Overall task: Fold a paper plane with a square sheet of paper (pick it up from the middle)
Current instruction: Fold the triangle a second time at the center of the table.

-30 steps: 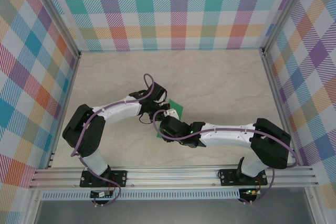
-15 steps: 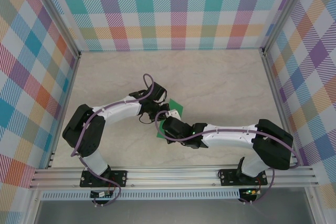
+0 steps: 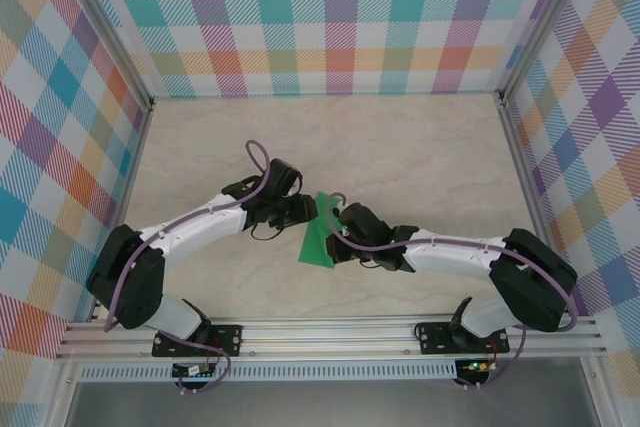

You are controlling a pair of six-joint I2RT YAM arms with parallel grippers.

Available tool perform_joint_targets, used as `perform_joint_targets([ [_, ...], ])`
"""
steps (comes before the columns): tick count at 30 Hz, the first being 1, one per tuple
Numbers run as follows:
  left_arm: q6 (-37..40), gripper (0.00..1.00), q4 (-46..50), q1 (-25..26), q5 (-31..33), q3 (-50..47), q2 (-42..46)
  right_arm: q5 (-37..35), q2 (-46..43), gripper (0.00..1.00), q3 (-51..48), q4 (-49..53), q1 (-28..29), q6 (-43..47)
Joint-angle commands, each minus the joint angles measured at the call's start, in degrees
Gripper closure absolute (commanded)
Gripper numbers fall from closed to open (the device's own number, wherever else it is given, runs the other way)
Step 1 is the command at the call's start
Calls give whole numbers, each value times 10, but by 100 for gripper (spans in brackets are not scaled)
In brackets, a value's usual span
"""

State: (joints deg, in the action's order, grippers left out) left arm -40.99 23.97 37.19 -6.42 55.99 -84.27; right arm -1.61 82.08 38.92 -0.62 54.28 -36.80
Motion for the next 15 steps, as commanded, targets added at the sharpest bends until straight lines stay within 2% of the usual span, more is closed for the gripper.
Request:
perform_joint_targets([
  [1,-12,51,6,-7,24,-22,34,96,-5,91,-9,-43,-25,8],
  [8,-13,64,-30,-8,-18,-62,60,166,32,90,11,-21,-76,36],
  [15,-31,68,-74,-7,-34,-97,70,218,78,91,37,0,-114,55],
])
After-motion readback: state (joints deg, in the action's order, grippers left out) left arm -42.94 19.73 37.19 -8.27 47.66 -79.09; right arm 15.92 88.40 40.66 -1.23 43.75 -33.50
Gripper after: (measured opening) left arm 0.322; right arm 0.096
